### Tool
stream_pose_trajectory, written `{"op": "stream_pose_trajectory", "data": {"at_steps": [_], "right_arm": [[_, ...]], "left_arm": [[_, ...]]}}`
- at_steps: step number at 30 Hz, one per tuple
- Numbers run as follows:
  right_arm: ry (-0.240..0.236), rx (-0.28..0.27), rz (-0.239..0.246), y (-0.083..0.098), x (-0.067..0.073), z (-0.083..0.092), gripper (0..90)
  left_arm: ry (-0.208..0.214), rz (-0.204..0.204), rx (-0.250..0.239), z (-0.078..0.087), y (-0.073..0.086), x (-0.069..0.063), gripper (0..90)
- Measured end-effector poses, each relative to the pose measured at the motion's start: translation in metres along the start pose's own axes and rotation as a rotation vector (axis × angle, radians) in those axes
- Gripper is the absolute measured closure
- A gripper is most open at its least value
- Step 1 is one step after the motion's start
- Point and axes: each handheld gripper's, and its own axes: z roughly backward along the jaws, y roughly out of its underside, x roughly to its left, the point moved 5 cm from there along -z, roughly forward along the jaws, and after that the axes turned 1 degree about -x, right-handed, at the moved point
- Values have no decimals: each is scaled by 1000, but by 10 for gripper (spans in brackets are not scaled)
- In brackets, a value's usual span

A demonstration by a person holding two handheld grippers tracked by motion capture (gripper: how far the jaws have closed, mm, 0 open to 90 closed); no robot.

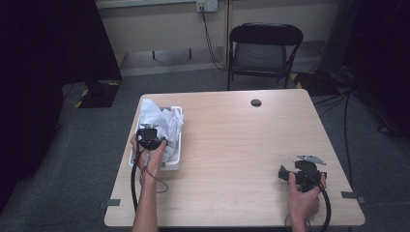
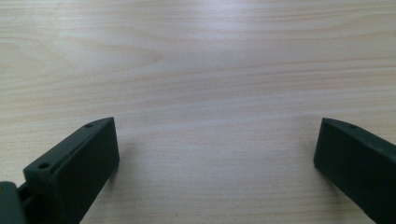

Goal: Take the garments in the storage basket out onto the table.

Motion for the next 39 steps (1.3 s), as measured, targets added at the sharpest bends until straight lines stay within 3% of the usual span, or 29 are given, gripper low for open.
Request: {"op": "stream_pose_trajectory", "data": {"at_steps": [8,13,22,39], "right_arm": [[0,0,-1,0,0,0,0],[0,0,0,0,0,0,0],[0,0,0,0,0,0,0],[0,0,0,0,0,0,0]], "left_arm": [[41,23,-28,2,1,1,709],[70,68,-50,4,2,2,769],[106,100,-87,9,2,5,799],[147,137,-201,35,-7,10,810]]}}
